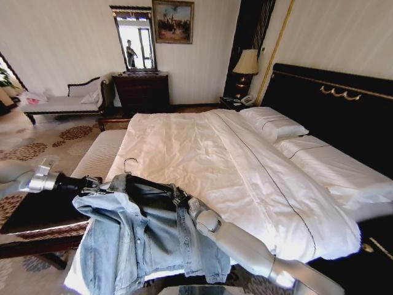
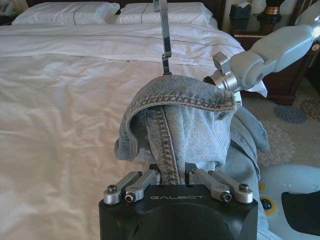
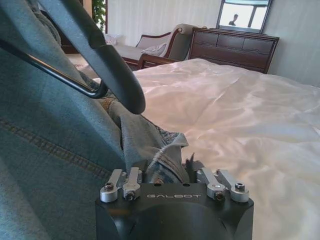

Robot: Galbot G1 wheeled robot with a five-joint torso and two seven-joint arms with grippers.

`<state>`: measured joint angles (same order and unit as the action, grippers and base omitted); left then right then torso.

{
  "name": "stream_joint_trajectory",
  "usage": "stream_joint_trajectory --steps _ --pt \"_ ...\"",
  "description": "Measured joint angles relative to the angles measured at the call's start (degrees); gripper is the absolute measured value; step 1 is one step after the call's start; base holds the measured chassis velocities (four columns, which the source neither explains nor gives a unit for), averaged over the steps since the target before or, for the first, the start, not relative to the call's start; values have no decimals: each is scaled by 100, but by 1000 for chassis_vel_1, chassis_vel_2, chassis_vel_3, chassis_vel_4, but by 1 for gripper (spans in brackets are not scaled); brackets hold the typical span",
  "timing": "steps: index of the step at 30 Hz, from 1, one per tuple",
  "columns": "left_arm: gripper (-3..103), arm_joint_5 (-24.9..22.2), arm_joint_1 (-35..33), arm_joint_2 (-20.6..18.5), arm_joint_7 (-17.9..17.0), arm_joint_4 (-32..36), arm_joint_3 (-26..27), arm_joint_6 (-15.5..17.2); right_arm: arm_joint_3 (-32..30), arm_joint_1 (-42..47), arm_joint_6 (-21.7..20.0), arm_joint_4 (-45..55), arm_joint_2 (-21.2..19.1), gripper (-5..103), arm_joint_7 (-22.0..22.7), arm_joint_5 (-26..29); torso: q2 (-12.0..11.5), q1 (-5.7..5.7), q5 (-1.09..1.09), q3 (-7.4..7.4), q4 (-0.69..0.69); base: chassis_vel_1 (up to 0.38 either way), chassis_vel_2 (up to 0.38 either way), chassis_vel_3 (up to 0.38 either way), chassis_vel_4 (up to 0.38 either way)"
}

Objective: Pick up the clothes from the bed and hang them on the clothes hanger.

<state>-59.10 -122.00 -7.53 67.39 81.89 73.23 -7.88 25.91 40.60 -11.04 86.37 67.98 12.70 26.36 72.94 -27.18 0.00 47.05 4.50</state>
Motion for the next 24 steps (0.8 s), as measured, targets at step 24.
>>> stream_joint_trajectory --steps 24 --pt "18 53 323 338 46 193 -196 31 -175 -257 -97 22 -28 3 221 161 0 0 -1 0 0 0 0 0 0"
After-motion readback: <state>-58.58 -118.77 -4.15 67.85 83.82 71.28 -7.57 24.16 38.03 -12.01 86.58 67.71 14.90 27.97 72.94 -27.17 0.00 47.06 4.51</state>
